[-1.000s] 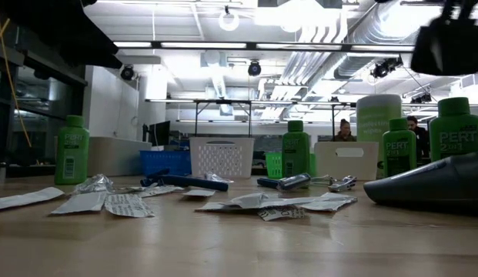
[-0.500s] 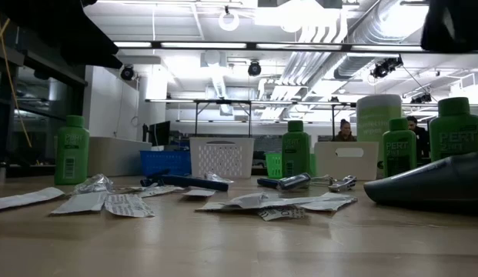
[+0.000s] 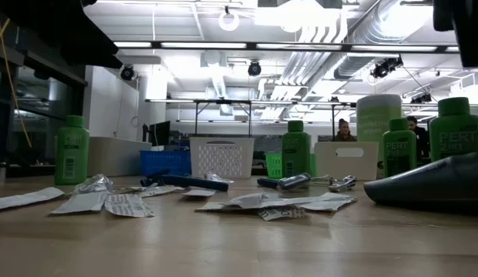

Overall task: Pick & Place Travel size toiletries
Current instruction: Put the deodorant into the gray bin

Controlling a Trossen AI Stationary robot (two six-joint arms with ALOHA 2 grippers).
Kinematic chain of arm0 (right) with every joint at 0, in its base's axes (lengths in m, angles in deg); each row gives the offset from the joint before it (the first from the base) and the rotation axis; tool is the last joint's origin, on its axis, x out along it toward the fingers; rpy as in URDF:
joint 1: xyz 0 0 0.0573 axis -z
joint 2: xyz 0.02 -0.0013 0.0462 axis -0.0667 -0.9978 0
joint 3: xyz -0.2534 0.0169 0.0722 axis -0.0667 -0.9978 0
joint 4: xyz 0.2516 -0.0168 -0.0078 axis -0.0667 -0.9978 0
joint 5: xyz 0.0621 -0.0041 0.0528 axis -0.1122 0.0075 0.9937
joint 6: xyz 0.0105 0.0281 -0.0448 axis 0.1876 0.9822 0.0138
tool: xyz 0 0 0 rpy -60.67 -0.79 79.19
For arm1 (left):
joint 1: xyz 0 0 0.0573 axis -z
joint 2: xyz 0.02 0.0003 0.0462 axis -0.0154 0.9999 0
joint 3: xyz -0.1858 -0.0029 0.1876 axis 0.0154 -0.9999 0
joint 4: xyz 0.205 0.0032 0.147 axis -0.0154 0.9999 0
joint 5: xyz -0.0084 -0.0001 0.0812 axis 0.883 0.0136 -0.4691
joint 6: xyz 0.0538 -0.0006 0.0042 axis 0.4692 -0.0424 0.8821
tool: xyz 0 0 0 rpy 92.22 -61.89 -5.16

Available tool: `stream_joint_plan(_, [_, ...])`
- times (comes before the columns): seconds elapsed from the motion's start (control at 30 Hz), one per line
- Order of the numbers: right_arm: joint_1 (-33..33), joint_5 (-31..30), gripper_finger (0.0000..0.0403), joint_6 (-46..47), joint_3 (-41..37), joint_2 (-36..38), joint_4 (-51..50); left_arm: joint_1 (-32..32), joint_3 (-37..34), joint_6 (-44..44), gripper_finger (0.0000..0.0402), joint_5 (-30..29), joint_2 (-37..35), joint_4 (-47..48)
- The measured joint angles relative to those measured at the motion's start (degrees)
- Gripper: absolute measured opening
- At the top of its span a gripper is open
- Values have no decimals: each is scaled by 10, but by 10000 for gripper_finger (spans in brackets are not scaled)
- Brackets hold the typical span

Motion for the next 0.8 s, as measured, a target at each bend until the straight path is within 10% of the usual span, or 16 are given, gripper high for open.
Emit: stream_joint_plan(0.8, [10, -34, 293, 53, 2, -138, -41, 0, 0, 5, 248, 16, 0, 5])
